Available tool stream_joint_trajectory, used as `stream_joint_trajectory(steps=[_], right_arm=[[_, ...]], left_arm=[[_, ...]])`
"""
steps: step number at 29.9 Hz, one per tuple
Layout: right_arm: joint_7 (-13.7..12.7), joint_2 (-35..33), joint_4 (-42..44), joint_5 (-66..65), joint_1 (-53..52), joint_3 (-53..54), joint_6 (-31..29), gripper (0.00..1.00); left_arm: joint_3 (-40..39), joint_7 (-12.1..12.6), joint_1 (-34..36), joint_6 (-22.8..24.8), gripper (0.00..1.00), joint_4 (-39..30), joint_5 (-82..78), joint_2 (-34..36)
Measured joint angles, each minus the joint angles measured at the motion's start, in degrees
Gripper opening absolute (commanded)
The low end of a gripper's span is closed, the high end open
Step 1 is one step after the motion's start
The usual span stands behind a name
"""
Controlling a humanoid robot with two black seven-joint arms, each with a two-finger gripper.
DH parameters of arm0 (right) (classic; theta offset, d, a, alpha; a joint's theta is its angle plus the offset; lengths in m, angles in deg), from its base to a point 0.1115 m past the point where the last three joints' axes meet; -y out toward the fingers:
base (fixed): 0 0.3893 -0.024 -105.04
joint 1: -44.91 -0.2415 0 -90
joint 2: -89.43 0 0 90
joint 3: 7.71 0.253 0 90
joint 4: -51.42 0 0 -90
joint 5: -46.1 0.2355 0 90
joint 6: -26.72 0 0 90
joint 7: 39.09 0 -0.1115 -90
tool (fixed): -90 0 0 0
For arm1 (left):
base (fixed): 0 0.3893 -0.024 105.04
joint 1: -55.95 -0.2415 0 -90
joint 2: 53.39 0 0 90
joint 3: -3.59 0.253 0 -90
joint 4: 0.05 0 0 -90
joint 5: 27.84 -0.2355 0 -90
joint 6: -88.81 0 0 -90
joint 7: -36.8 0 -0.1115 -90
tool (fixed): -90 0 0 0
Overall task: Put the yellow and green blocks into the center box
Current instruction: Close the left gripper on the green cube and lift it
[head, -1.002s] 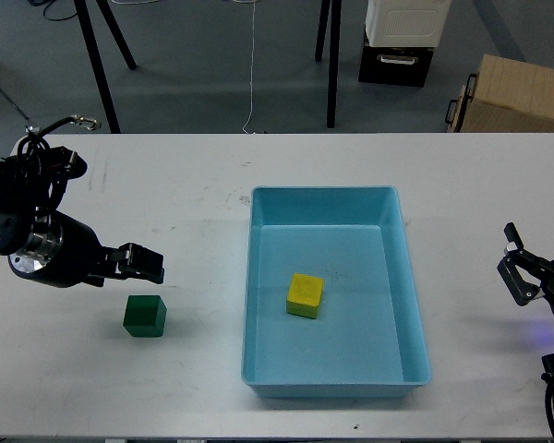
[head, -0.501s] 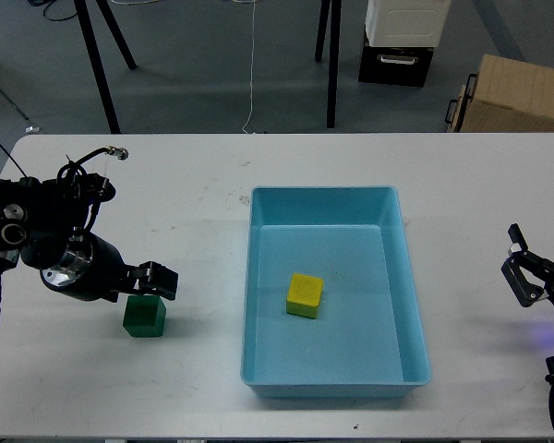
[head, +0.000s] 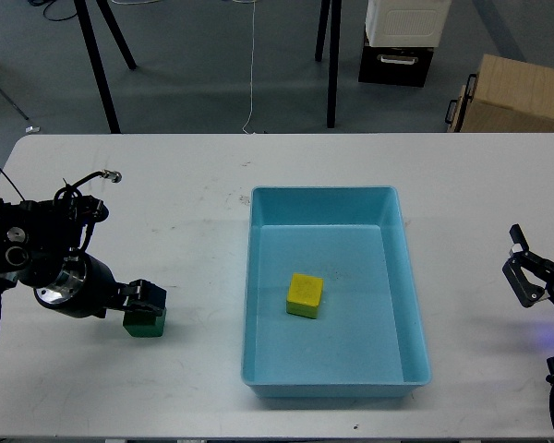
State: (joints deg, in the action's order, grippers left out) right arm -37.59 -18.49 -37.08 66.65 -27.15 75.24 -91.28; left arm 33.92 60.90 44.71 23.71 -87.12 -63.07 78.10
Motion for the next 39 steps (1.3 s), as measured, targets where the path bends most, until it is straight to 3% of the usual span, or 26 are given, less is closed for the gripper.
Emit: stream_joint_trajectory(steps=[16, 22, 26, 28, 30, 33, 36, 38, 39], right_arm=[[0.0, -0.1, 0.0, 0.0, 0.3, 0.0, 0.0, 1.00], [0.0, -0.1, 0.0, 0.0, 0.3, 0.0, 0.0, 1.00], [0.0, -0.1, 0.0, 0.0, 0.4, 0.0, 0.0, 1.00], [0.0, -0.1, 0.0, 0.0, 0.4, 0.0, 0.0, 1.00], [0.0, -0.1, 0.0, 0.0, 0.4, 0.0, 0.0, 1.00], [0.0, -0.1, 0.0, 0.0, 0.4, 0.0, 0.0, 1.00], [0.0, -0.1, 0.0, 0.0, 0.4, 0.0, 0.0, 1.00], [0.0, -0.1, 0.0, 0.0, 0.4, 0.0, 0.0, 1.00], [0.0, -0.1, 0.0, 0.0, 0.4, 0.0, 0.0, 1.00]], left_arm=[[-2.6, 0.1, -4.5, -0.6, 1.00, 2.3, -2.1, -0.4], [-3.6, -0.1, -6.3, -0.7, 0.95, 3.6, -4.2, -0.7], [-4.0, -0.2, -6.9, -0.7, 0.79, 3.8, -5.4, -0.8], [-4.0, -0.3, -7.0, -0.7, 0.61, 3.9, -5.8, -0.8], [-4.1, -0.3, -7.0, -0.7, 0.55, 3.9, -5.9, -0.8], [-4.0, -0.3, -7.0, -0.7, 0.28, 3.9, -6.0, -0.8], [-4.0, 0.0, -7.0, -0.6, 0.17, 3.9, -7.0, -0.8], [-4.0, 0.2, -7.0, -0.6, 0.01, 3.9, -8.6, -0.8], [-4.0, 0.2, -7.0, -0.6, 0.00, 3.8, -9.2, -0.7]])
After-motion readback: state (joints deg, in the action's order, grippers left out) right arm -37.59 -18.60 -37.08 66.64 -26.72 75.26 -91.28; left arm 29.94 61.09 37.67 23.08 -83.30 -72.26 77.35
